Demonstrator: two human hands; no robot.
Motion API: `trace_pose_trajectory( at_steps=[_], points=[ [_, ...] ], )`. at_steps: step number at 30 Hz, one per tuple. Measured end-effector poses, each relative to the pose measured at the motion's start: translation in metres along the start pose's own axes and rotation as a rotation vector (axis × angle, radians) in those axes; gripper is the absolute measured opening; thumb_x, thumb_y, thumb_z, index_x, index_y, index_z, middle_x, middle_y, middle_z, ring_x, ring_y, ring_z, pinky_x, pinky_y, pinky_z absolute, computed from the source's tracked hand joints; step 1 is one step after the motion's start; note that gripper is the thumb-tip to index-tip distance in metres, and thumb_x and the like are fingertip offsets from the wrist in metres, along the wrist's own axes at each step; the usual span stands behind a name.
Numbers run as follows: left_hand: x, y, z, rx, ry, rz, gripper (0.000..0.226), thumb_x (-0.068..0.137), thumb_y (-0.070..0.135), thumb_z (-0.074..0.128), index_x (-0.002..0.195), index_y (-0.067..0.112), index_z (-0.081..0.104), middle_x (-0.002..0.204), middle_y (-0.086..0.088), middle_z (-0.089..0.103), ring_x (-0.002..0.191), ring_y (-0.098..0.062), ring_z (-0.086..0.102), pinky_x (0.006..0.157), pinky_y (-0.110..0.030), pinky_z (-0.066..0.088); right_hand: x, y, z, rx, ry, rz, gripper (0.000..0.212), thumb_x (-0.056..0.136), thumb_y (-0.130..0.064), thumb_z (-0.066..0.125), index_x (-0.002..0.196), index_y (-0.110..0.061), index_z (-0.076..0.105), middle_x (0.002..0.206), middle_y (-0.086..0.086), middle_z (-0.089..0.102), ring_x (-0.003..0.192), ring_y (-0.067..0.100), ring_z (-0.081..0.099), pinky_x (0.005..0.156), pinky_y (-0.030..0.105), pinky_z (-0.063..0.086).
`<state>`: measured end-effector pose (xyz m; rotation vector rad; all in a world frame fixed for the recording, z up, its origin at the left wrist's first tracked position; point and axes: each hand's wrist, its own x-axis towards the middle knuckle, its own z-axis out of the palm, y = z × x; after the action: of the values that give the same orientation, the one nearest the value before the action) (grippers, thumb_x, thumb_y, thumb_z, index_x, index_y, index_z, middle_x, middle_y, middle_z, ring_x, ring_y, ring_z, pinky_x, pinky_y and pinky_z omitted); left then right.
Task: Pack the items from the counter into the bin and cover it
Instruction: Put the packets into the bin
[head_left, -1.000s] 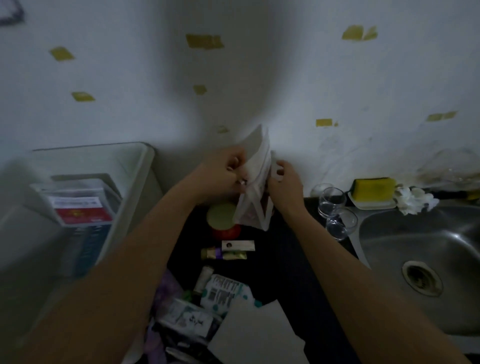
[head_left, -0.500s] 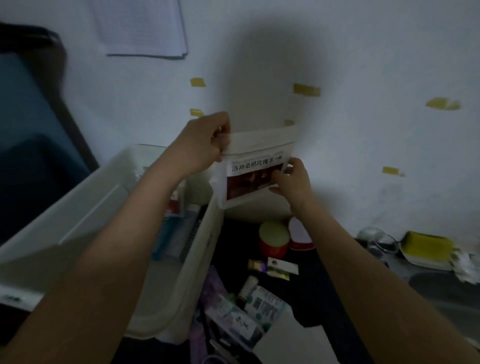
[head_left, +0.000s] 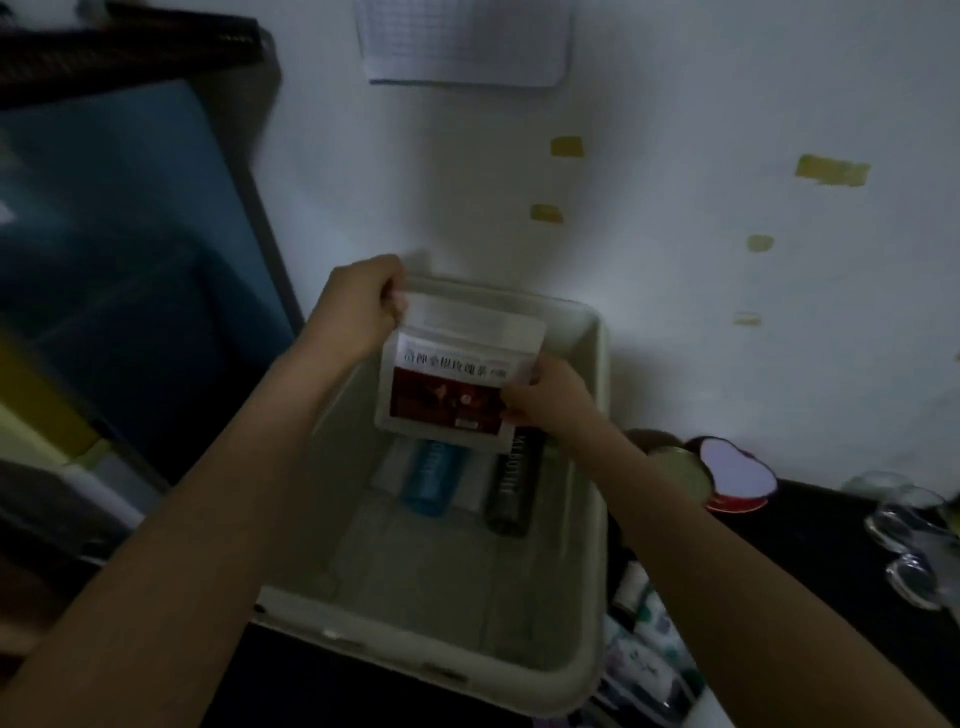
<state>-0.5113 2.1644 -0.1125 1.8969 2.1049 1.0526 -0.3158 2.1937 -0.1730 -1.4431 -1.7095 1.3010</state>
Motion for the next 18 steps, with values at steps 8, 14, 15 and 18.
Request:
trace_pose_trajectory(
  at_steps=[8,14,15,18],
  points=[
    [0.005,-0.091,0.037,0.038,-0.338,-0.140,0.016,0.091,0.004,0.047,0.076,0.009,0.051,0.071,-0.001,0.048,0.071,-0.016,0.047,0.056,-0.020,0.033,0.040,0.025,0.070,-0.065,0.004,0.271,0.027,0.089,-0.014,0.059,0.112,0.000,0.060,0.114,0.017,0.064,0.104,0.028,0.063,0.092,0.038,0.053],
    [0.004,-0.100,0.060,-0.499,-0.300,-0.544,0.029,0.090,0.019,0.046,0.062,0.015,0.054,0.059,0.000,0.059,0.058,-0.015,0.057,0.055,-0.024,0.042,0.053,0.042,0.099,0.306,-0.028,0.327,0.037,0.088,-0.005,0.059,0.125,-0.006,0.051,0.113,0.003,0.061,0.097,0.014,0.060,0.078,0.018,0.052],
    [0.005,-0.100,0.062,-0.538,-0.321,-0.555,0.028,0.090,0.023,0.046,0.071,0.011,0.063,0.064,-0.003,0.066,0.061,-0.017,0.062,0.056,-0.024,0.045,0.058,0.046,0.101,0.334,-0.008,0.334,0.042,0.088,-0.005,0.060,0.128,-0.005,0.049,0.119,0.005,0.060,0.105,0.017,0.059,0.083,0.021,0.051],
    [0.012,-0.100,0.071,-0.581,-0.319,-0.532,0.039,0.092,0.029,0.040,0.095,0.003,0.069,0.085,-0.009,0.073,0.077,-0.025,0.067,0.064,-0.027,0.047,0.075,0.050,0.105,0.379,0.045,0.356,0.046,0.086,-0.007,0.062,0.131,-0.004,0.049,0.125,0.009,0.059,0.113,0.021,0.057,0.095,0.026,0.048]
  ],
)
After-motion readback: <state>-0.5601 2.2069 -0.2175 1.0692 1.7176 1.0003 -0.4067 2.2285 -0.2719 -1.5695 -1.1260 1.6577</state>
